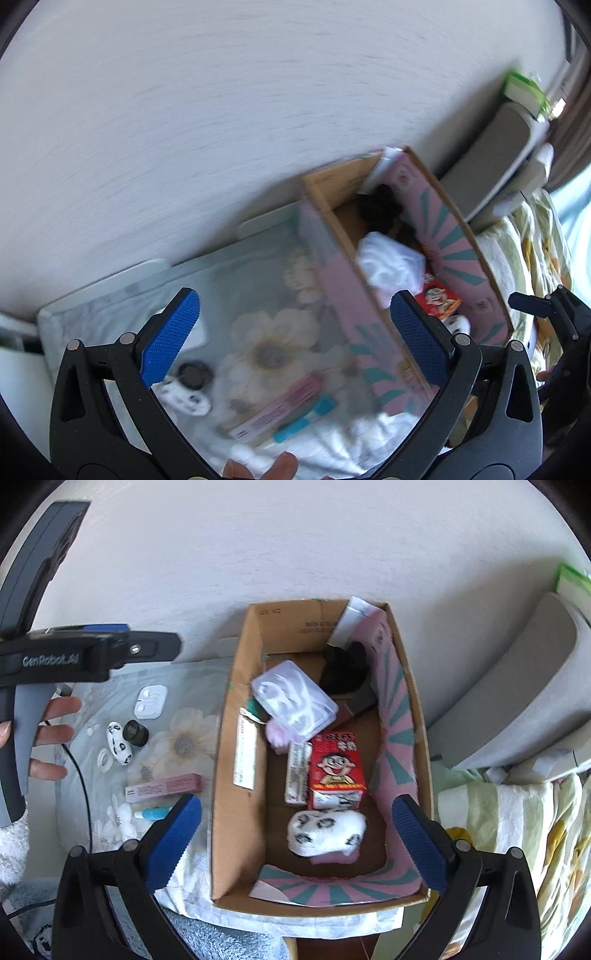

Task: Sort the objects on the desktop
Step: 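Open the left tool over the box while the right tool releases the sock, then withdraw both tools from the box back over the bed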

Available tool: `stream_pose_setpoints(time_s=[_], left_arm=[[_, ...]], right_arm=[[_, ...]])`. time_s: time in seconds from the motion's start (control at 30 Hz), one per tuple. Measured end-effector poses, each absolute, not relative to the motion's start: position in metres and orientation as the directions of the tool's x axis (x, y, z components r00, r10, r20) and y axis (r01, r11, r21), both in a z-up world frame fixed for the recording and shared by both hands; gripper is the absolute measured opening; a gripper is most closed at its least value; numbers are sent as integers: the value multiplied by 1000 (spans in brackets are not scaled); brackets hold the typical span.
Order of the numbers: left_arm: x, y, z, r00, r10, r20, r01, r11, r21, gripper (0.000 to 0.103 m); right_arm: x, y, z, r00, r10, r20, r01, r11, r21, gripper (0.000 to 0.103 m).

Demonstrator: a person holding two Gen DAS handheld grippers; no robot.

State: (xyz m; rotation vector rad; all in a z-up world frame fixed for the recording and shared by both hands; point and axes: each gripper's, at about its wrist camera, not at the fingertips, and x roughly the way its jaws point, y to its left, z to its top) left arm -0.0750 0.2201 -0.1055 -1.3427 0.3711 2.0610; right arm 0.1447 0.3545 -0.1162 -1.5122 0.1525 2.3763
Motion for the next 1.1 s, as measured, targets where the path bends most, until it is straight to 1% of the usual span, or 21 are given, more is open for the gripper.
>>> stream_pose_setpoints(time_s=[0.4,0.57,0.67,0.8,0.97,1.1], left_arm=[[-96,107,-111,-316,315,-895,-474,-870,-138,103],[-98,74,-120,-314,249,-916,-426,-899,-98,103],[-96,54,-130,-290,234,-928,-410,-907,-101,103],[-91,42,-150,-280,209,-937,-434,-898,-71,103],[-81,48,-184,-247,177,-953,-527,-850,-21,103],[-74,57,-209,-235,170,-957,-607,-794,8,102]], right_arm=[[106,295,-118,-430,150,-890,-142,-985,-97,103],[90,267,-122,-441,106,-891,-45,-994,-96,103],[79,252,-129,-434,79,-898,6,-996,-91,103],[66,229,-147,-399,44,-916,84,-993,-84,103],[57,211,-176,-336,20,-942,151,-986,-74,103],[48,204,-209,-266,58,-962,224,-967,-121,103]])
